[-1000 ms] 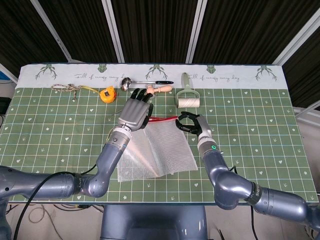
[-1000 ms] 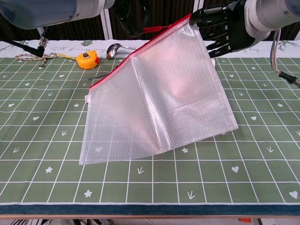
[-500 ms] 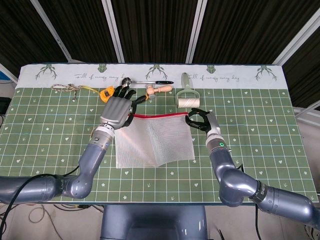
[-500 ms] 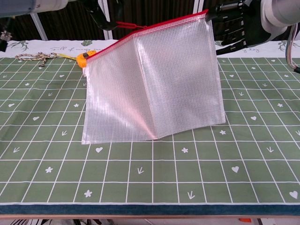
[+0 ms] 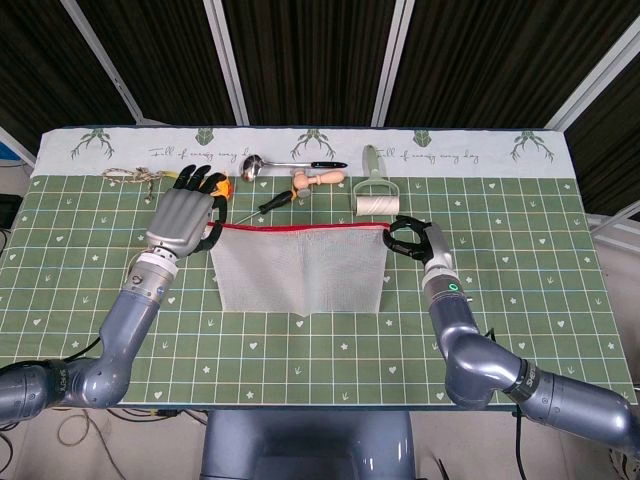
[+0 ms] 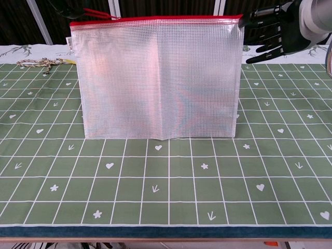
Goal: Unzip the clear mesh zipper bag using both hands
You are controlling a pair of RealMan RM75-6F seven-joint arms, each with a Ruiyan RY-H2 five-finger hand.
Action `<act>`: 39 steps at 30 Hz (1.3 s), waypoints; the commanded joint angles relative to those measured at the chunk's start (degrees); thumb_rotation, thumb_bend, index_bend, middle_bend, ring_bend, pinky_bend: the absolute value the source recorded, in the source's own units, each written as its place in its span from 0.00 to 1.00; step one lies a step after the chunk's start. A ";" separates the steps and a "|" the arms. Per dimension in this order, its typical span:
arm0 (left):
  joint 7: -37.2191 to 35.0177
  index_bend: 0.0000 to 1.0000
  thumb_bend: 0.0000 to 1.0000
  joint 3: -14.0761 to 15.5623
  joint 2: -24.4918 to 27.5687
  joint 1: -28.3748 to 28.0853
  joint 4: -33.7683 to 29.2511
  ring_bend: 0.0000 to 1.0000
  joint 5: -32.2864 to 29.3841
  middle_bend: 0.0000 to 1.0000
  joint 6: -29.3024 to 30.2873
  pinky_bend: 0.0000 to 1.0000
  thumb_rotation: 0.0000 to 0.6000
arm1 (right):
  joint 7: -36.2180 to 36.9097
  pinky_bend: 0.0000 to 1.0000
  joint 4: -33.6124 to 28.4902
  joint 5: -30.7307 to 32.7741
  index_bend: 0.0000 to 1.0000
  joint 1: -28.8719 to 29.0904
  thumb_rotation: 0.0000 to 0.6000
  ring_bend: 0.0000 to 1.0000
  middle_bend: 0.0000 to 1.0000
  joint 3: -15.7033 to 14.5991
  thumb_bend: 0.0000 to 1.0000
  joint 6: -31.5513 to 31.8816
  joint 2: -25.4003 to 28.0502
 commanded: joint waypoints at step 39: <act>-3.34 0.57 0.40 -0.74 6.21 4.04 2.27 0.00 0.42 0.12 -1.59 0.00 1.00 | 0.24 0.27 1.74 0.50 0.64 -1.29 1.00 0.06 0.18 -0.34 0.55 -0.48 1.71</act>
